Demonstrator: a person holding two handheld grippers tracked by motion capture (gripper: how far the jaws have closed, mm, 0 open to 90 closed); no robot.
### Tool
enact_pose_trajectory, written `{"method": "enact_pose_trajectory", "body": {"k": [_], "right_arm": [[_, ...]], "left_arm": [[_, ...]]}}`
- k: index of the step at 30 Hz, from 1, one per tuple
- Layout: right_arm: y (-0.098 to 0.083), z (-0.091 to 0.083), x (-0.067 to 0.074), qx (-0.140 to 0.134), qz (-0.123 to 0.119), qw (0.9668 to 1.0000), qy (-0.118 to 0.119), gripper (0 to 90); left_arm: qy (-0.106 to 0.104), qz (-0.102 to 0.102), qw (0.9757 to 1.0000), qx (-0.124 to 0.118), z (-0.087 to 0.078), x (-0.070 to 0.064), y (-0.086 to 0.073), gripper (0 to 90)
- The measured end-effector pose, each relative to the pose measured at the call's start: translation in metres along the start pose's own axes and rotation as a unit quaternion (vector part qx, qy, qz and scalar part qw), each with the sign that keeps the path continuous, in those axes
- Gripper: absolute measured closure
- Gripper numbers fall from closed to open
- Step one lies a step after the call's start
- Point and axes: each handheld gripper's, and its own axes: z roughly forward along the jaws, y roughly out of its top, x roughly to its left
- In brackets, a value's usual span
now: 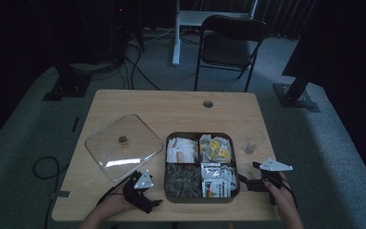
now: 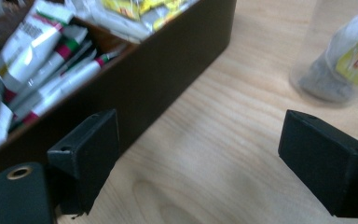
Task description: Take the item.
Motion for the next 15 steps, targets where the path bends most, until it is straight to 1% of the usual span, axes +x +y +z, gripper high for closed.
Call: {"method": "enact_pose_trajectory", "body": {"k": [1, 4, 5, 8, 10, 11, 14, 15], "right_arm": [[-0.002, 0.001, 0.000, 0.006, -0.004, 1.0000, 0.001, 11.8], [-0.005, 0.004, 0.001, 0.016, -0.010, 0.9998, -0.004, 11.8], [-0.006, 0.005, 0.001, 0.023, -0.012, 0.9997, -0.004, 11.7], [-0.005, 0.007, 0.004, 0.035, -0.026, 0.9989, -0.013, 11.8], [-0.005, 0.008, 0.004, 0.040, -0.031, 0.9986, -0.016, 11.7], [-0.004, 0.010, 0.007, 0.054, -0.047, 0.9973, -0.019, 11.8], [-0.004, 0.013, 0.009, 0.066, -0.054, 0.9962, -0.020, 11.8], [-0.004, 0.013, 0.009, 0.066, -0.051, 0.9963, -0.019, 11.8]], "left_arm": [[0.000, 0.000, 1.0000, 0.000, 0.000, 0.000, 0.000, 2.0], [0.000, 0.000, 1.0000, 0.000, 0.000, 0.000, 0.000, 1.9], [0.000, 0.000, 1.0000, 0.000, 0.000, 0.000, 0.000, 2.0], [0.000, 0.000, 1.0000, -0.001, 0.000, 0.000, 0.000, 1.9], [0.000, 0.000, 1.0000, 0.000, 0.000, 0.000, 0.000, 1.9], [0.000, 0.000, 1.0000, -0.001, 0.000, 0.000, 0.000, 1.9], [0.000, 0.000, 1.0000, -0.001, 0.000, 0.000, 0.000, 1.9], [0.000, 0.000, 1.0000, -0.001, 0.000, 0.000, 0.000, 1.9]]}}
